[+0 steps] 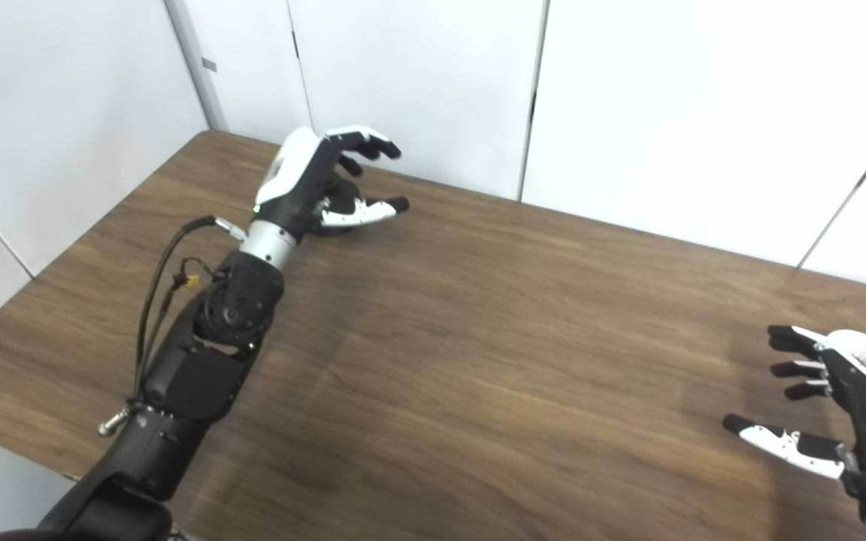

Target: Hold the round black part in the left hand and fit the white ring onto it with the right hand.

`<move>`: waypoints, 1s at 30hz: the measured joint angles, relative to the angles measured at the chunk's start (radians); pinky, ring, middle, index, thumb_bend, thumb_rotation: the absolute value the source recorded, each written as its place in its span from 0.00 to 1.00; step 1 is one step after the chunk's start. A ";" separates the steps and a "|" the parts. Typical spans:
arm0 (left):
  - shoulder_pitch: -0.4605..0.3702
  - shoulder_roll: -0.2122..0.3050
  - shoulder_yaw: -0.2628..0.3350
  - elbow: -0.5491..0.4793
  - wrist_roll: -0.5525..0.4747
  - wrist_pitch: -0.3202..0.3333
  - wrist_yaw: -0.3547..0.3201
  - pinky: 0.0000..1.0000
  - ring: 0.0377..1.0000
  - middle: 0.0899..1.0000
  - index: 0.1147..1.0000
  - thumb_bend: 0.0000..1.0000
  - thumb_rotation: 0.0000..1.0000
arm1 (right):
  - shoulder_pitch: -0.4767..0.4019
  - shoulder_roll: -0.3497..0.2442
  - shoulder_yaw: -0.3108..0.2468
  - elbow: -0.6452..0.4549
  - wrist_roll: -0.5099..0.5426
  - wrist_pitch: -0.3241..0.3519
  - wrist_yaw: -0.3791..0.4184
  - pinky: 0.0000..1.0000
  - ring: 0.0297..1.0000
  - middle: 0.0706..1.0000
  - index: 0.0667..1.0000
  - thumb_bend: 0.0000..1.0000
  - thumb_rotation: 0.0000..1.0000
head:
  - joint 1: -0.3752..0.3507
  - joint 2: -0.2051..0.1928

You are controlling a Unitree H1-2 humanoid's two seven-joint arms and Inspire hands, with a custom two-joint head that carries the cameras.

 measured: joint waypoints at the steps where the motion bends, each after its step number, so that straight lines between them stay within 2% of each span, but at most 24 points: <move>1: -0.002 0.005 -0.001 0.000 0.000 0.007 -0.002 0.66 0.76 0.76 0.62 0.84 0.35 | 0.000 0.000 0.000 0.000 0.000 0.000 0.000 0.56 0.66 0.74 0.75 0.67 0.09 | 0.002 0.000; 4: -0.009 0.015 -0.005 0.001 0.012 0.050 -0.020 0.68 0.80 0.80 0.64 0.87 0.37 | 0.000 0.000 0.000 0.000 0.000 -0.001 0.000 0.55 0.66 0.74 0.74 0.67 0.10 | 0.002 0.000; 10: -0.038 0.056 -0.030 0.011 0.029 0.117 -0.070 0.69 0.88 0.87 0.69 0.93 0.31 | 0.000 0.000 0.000 0.000 0.000 -0.003 0.000 0.55 0.64 0.73 0.74 0.68 0.09 | -0.002 0.000; 16: -0.070 0.089 -0.043 0.076 0.094 0.128 -0.039 0.71 0.90 0.88 0.68 0.93 0.38 | 0.002 -0.004 -0.009 0.001 0.008 -0.017 0.000 0.53 0.63 0.72 0.73 0.67 0.10 | -0.005 0.003; 23: -0.103 0.108 -0.071 0.154 0.168 0.166 -0.017 0.69 0.91 0.90 0.69 0.97 0.41 | 0.003 -0.011 -0.015 0.001 0.022 -0.033 0.000 0.53 0.63 0.72 0.73 0.66 0.10 | -0.005 0.003; 30: -0.133 0.134 -0.084 0.214 0.216 0.203 0.008 0.80 0.97 0.93 0.70 1.00 0.37 | 0.006 -0.011 -0.015 0.000 0.023 -0.034 0.003 0.53 0.63 0.72 0.74 0.66 0.10 | -0.006 0.008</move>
